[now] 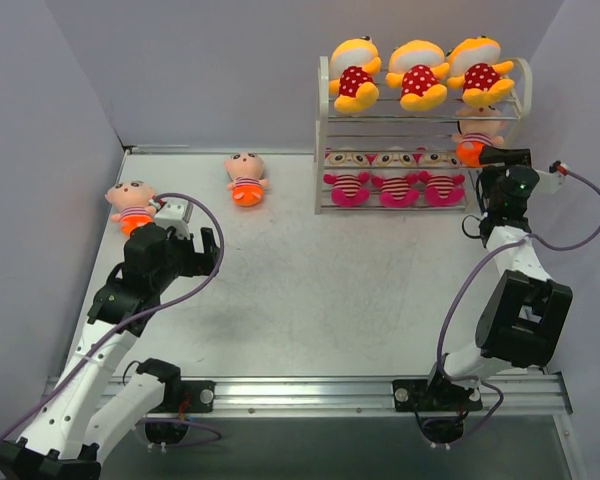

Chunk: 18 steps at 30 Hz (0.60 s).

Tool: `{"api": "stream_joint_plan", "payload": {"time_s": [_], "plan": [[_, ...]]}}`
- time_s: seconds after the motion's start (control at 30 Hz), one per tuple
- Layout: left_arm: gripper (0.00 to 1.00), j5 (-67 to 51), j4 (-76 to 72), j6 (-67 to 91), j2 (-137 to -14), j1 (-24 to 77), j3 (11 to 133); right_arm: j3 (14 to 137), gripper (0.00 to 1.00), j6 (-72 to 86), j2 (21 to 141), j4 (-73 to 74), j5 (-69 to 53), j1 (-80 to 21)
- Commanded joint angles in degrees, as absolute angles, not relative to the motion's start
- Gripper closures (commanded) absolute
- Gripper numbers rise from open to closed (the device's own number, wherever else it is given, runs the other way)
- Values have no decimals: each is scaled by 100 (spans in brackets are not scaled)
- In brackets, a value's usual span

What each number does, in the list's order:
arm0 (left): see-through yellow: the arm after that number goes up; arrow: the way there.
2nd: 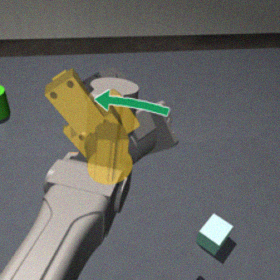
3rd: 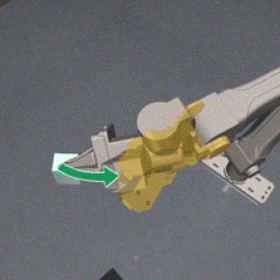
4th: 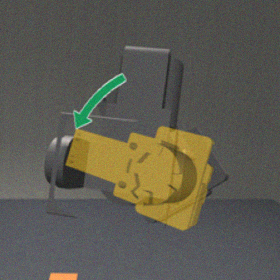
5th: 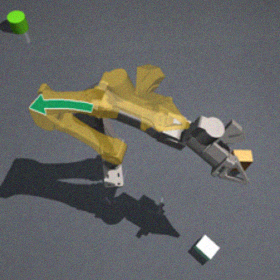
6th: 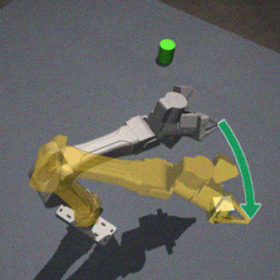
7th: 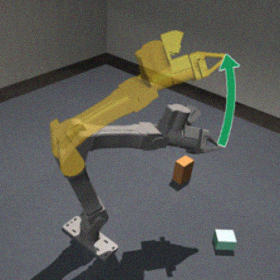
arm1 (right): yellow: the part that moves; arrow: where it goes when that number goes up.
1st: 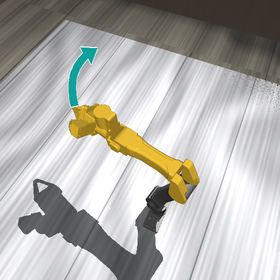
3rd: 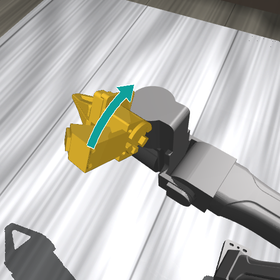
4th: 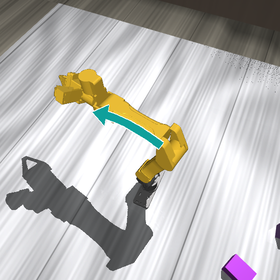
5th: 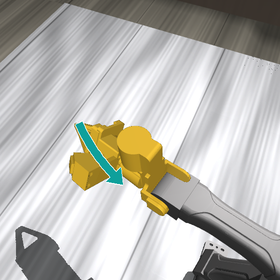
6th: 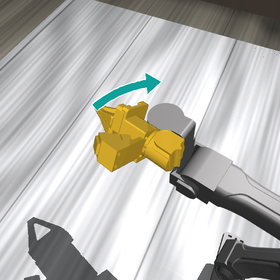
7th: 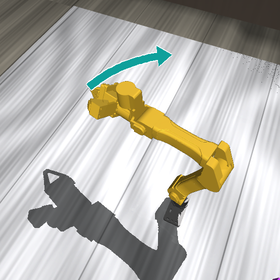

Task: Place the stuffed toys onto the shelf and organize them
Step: Place the stuffed toy onto shelf

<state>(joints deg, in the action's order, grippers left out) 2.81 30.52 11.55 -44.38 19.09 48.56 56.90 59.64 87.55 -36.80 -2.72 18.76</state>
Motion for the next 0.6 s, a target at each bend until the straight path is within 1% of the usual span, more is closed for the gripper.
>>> {"api": "stream_joint_plan", "payload": {"time_s": [0.0,0.13,0.57], "plan": [[3,352,3032,1125,-4430,1934,4852,6029,42,6100,8833,-4192,-465,1890],[3,360,3041,1116,-4439,1934,4852,6091,45,6144,8894,-4201,-440,1890],[2,413,3076,1107,-4491,1960,4869,6249,47,6187,9263,-4271,-528,1898]]}}
